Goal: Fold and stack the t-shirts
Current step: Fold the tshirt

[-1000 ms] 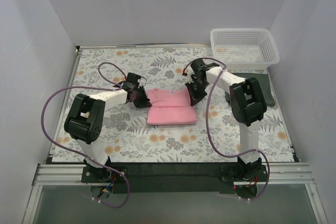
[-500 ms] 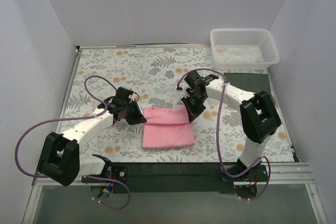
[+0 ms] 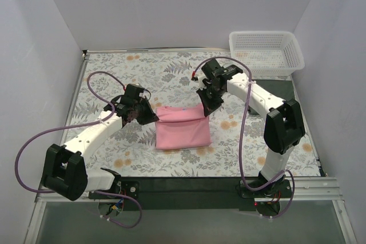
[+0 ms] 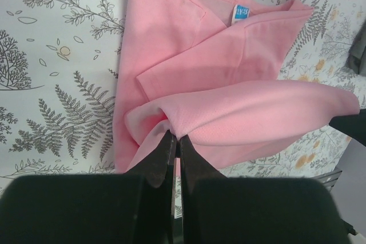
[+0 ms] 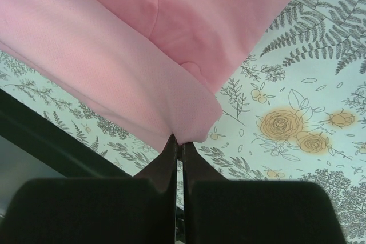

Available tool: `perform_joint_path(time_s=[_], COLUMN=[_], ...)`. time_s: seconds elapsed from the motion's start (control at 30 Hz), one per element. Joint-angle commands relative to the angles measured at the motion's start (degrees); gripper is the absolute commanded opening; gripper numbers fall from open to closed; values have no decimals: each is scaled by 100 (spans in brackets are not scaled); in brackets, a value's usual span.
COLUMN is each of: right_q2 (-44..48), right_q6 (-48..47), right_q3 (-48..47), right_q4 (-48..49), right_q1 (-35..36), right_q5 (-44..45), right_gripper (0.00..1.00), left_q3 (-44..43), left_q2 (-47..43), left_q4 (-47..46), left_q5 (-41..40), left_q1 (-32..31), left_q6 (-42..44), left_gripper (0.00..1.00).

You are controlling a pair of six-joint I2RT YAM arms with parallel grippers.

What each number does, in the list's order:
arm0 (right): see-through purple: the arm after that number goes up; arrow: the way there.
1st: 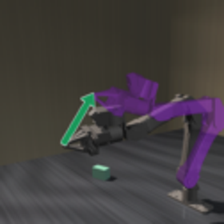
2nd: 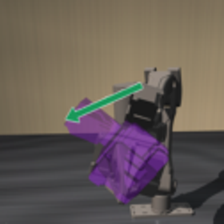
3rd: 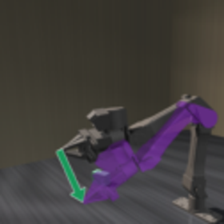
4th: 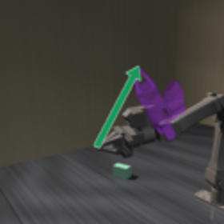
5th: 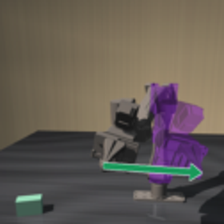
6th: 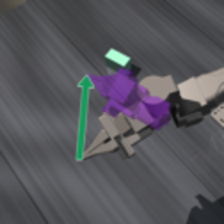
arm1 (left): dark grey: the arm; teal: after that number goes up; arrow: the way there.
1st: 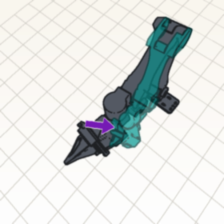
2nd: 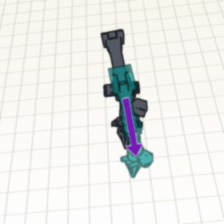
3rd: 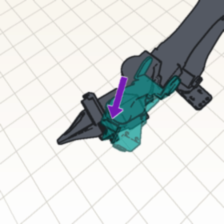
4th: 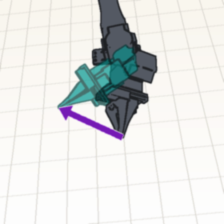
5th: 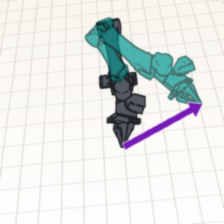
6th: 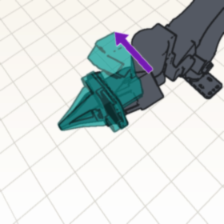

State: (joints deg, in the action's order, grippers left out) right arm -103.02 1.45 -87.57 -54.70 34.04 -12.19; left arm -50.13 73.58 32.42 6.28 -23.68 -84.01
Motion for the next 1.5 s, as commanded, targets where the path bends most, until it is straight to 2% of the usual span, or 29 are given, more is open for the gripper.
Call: perform_joint_path(time_s=[0.0,0.27,0.5,0.6,0.63,0.7,0.73,0.77,0.83,0.87,0.9,0.97,1.1,1.17,1.2,1.27,1.3,1.37,1.4,1.47], right_q2=[-200,-1079,-1984,-2134,-2160,-2143,-2065,-1994,-1688,-1564,-1424,-984,-317,-192,-174,-235,-332,-446,-569,-710], right_q6=[-119,-488,-488,-427,-427,-427,-427,-427,-435,-444,-453,-497,-576,-637,-716,-787,-891,-989,-1024,-1121], right_q3=[-488,-1419,-1807,-1895,-1939,-2079,-2115,-2124,-2045,-1958,-1861,-1422,-631,-253,-174,-33,-15,-6,-14,-119], right_q4=[-401,-384,-86,64,99,117,117,143,292,371,450,767,1268,1488,1514,1515,1515,1515,1506,1523], right_q1=[-91,-503,-644,-697,-697,-706,-697,-697,-697,-697,-671,-610,-521,-495,-504,-486,-478,-469,-460,-460], right_q5=[-29,-258,-328,-293,-284,-241,-214,-188,-144,-144,-161,-161,-161,-380,-477,-714,-802,-1092,-1171,-1330], right_gripper=[1,1,1,5,8,24,30,34,37,41,42,43,43,40,37,32,31,28,27,25], left_q3=[-251,-85,-199,-304,-313,-357,-375,-384,-410,-393,-366,-314,-86,-41,-23,12,29,38,21,-58], left_q2=[-19,577,1368,1624,1659,1695,1677,1625,1379,1274,1142,756,245,78,51,121,191,488,604,972], left_q4=[-104,-1043,-1660,-1748,-1774,-1792,-1792,-1792,-1792,-1784,-1783,-1722,-1599,-1599,-1625,-1704,-1809,-1897,-1976,-2038], left_q5=[-224,-365,-452,-549,-549,-558,-549,-715,-742,-751,-778,-778,-638,-409,-383,-339,-312,-155,-110,-101], left_q1=[74,294,391,417,417,408,408,408,408,408,417,382,215,22,-48,-250,-312,-313,-321,-321], left_q6=[86,69,227,244,244,262,271,323,393,420,507,587,631,605,579,613,622,657,675,754], left_gripper=[0,0,0,4,10,21,32,37,48,64,71,77,77,74,65,55,45,38,31,27])
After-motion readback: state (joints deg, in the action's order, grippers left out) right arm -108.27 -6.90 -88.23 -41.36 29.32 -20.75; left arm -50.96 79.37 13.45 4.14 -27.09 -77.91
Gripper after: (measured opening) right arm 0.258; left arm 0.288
